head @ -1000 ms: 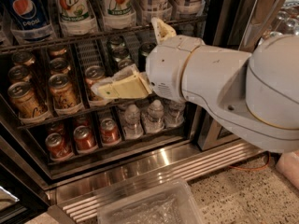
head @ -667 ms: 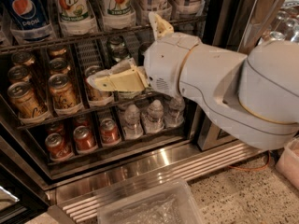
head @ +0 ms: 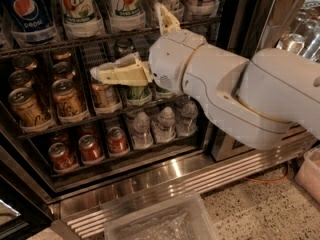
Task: Pick 7up can from top shelf of fridge
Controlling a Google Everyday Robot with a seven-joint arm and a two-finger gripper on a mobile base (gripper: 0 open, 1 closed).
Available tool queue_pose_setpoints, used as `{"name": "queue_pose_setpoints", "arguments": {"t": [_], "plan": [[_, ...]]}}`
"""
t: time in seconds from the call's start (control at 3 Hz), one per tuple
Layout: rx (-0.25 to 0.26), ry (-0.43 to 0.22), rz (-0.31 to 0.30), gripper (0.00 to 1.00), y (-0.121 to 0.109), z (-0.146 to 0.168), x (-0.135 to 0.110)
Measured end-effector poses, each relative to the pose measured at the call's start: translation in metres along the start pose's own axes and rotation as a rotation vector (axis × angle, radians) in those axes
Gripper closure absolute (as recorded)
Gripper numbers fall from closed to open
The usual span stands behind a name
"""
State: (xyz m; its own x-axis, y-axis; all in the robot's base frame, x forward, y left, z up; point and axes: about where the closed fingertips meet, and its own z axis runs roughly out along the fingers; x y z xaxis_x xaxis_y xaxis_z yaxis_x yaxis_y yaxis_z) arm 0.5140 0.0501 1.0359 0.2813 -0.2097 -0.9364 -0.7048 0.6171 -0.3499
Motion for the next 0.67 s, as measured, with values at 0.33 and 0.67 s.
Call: {"name": "queue_pose_setpoints", "arguments": {"t": [0.33, 0.67], "plan": [[0.0, 0.0, 0.0, 0.0, 0.0, 0.0, 0.0], [0.011, -0.032, 0.003, 0.0, -0.005, 0.01, -0.005]]}}
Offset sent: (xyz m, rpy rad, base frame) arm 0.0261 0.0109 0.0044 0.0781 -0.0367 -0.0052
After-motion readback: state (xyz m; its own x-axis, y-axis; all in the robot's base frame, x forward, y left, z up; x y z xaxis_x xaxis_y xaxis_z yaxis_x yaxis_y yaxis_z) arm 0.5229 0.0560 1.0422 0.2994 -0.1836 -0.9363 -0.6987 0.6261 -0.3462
